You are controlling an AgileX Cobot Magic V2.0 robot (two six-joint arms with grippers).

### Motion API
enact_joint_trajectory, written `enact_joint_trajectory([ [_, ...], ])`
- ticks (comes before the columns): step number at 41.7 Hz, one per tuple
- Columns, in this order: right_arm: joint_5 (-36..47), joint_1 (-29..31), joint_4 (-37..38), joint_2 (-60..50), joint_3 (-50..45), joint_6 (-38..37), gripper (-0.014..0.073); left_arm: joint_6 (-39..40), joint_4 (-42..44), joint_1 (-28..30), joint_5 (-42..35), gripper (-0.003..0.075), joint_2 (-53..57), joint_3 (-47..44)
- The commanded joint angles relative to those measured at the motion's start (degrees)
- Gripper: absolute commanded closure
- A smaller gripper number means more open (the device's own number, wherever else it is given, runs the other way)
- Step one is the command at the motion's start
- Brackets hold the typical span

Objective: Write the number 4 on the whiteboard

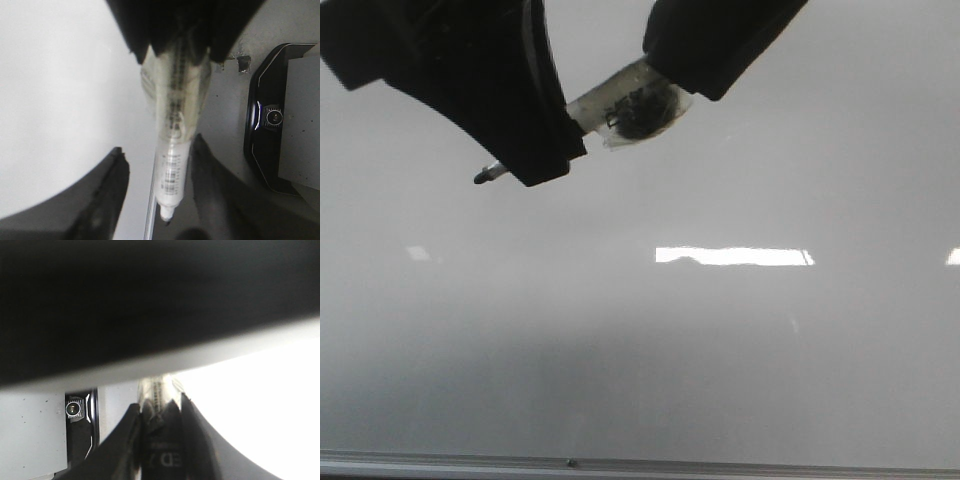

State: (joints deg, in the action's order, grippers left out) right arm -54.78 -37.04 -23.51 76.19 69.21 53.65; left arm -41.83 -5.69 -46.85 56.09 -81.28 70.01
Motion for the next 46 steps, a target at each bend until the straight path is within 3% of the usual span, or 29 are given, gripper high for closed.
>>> enact_joint_trajectory([
  [1,1.5,-0.1,-1.5,-1.4,1.9,0.2,0.0592,1.1,-0.6,-0.1,-2.1,0.0260,3.2,1.8],
  [10,1.1,0.2,5.8,-2.6,3.7,-7.7,0.0592,6.7,-0.7,2.5,-1.2,0.0248,8.5,1.7],
  [17,-3.2,0.2,17.2,-6.1,5.4,-27.8,0.0592,12.2,-3.0,11.6,0.1,0.0248,14.0,-0.4],
  [26,-5.9,0.7,19.0,-11.6,3.5,-37.2,0.0592,14.9,-5.6,18.7,-0.5,0.0248,20.1,-4.7],
  [29,-3.8,1.6,19.0,-15.7,0.1,-38.6,0.0610,17.6,-5.7,20.6,-0.6,0.0248,22.6,-6.3],
  [31,-1.7,2.9,19.0,-18.6,-3.1,-39.4,0.0669,17.7,-5.8,21.0,-0.6,0.0248,24.2,-7.3],
  [36,3.0,8.3,19.0,-25.6,-11.6,-45.4,0.0659,17.7,-6.6,21.0,-0.6,0.0248,26.6,-9.0],
  [40,11.3,13.1,17.9,-31.0,-19.4,-51.7,0.0662,17.7,-6.7,21.0,-0.6,0.0248,27.0,-9.0],
  [46,19.5,13.3,17.3,-33.4,-26.5,-51.6,0.0662,17.7,-7.6,21.0,-1.0,0.0248,27.0,-9.0],
])
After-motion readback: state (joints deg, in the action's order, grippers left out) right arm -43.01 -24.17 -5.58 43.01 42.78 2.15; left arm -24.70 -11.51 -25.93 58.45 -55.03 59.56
